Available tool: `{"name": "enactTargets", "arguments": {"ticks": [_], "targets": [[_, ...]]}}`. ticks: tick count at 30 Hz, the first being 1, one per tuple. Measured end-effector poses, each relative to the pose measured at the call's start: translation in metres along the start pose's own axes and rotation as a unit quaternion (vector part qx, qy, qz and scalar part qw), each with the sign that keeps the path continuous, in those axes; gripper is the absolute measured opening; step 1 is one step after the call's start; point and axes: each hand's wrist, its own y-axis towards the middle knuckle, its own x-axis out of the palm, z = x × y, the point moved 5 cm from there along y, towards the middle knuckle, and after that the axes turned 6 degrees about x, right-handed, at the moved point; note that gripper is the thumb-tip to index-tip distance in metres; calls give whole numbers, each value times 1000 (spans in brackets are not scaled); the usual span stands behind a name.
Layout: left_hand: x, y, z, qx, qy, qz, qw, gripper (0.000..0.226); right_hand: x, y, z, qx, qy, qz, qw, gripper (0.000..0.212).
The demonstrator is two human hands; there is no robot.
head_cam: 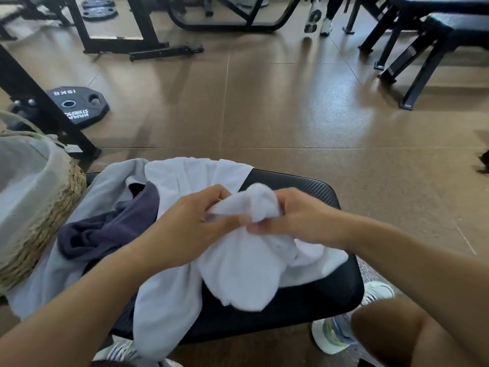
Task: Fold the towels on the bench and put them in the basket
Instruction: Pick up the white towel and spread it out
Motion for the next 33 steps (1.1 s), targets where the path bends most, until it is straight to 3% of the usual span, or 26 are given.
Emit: {"name": "enactTargets", "arguments": {"ticks": [4,7,10,12,14,15,17,19,22,24,26,28,30,33], "targets": [[-11,-2,-14,-85,35,-87,992,38,-47,7,9,17,148,134,980,15],[-22,-4,-29,-144,-12,-125,982,36,-78,10,21,60,157,196,966,11],[-23,-7,-26,-172,-139,-145,964,35,-85,11,28,90,169,205,960,15],[-23,-10,-24,-230,-285,-138,920,30,-82,12,28,105,190,186,958,19],[-23,-11,-22,-259,-355,-136,888,30,-81,13,28,126,201,154,959,23],[-25,-8,-28,-245,-300,-123,914,25,-81,13,29,134,196,149,960,25],[-39,2,-46,-199,-28,-30,979,15,-84,15,33,138,159,171,963,22],[-53,5,-49,-170,167,77,968,31,-88,16,37,139,104,206,963,17],[-59,5,-45,-131,170,150,965,23,-97,19,43,141,67,242,958,15],[-54,4,-44,-143,122,121,975,10,-100,21,45,138,45,252,957,15],[-43,-2,-47,-202,159,22,966,39,-102,23,45,133,10,262,956,18],[-39,-11,-50,-239,263,-52,933,57,-105,24,45,128,-34,278,952,27],[-42,-17,-49,-251,329,-71,907,56,-109,23,43,126,-117,306,936,37],[-44,-21,-44,-268,314,-114,903,47,-113,23,41,106,-186,343,915,40]]}}
